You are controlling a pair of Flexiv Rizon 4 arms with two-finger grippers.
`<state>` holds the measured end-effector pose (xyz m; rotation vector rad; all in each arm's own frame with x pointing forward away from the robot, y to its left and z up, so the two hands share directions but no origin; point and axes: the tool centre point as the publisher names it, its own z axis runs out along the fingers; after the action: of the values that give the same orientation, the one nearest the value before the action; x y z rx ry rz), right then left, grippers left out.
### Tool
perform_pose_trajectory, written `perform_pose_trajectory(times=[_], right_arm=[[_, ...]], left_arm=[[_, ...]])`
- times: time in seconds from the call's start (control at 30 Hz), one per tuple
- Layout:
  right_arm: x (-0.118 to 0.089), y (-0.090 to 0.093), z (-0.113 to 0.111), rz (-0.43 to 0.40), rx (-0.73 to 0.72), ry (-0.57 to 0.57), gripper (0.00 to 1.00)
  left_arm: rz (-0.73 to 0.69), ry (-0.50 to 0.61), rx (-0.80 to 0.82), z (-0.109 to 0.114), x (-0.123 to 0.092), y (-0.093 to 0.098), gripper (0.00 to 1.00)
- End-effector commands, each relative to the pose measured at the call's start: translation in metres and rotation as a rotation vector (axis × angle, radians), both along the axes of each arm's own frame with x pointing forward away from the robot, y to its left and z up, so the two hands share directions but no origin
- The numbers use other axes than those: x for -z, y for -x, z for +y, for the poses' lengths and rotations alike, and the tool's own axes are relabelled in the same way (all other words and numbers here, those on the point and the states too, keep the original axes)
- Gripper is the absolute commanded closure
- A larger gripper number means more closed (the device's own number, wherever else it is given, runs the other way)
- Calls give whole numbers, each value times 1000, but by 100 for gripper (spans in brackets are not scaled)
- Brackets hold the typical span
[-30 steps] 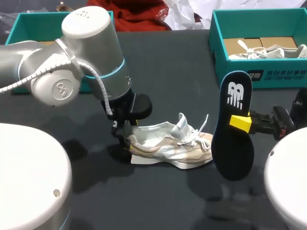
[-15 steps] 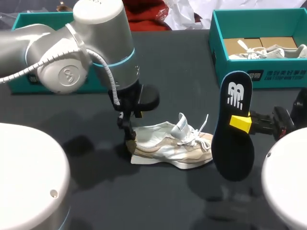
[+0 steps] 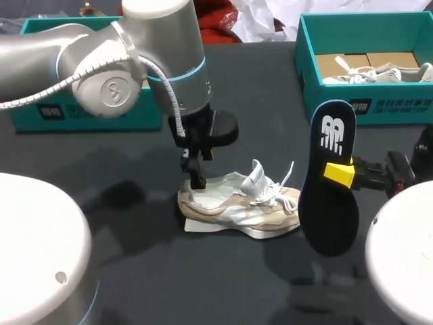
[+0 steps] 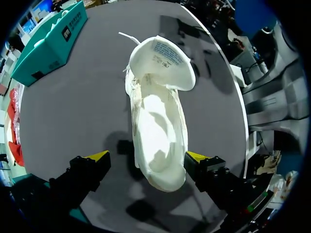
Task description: Take the shoe out of the shoebox, open the shoe tongue, remove and reinsert the insole, then place the shoe into the shoebox
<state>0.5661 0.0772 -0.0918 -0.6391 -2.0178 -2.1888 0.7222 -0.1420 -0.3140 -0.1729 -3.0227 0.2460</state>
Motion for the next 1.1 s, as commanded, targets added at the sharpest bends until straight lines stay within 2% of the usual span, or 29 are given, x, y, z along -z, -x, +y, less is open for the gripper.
perform_pose_trajectory(times=[0.03, 0.23, 0.5, 0.77, 1.0, 1.1], right_arm=[[-3, 6, 1, 1, 13, 6, 100], [-3, 6, 1, 1, 13, 6, 100], [-3, 6, 1, 1, 13, 6, 100], [-3, 6, 1, 1, 13, 6, 100], [-3, 6, 1, 1, 13, 6, 100], [-3, 6, 1, 1, 13, 6, 100]], left_arm=[[-14, -16, -3, -2, 2, 1, 0], [-84, -52, -19, -15, 12, 5, 0], [-117, -75, -45, -28, 26, -6, 0], [-124, -79, -57, -33, 36, -15, 13], [-116, -73, -47, -37, 49, -11, 20], [-108, -70, -47, -36, 54, -9, 26]])
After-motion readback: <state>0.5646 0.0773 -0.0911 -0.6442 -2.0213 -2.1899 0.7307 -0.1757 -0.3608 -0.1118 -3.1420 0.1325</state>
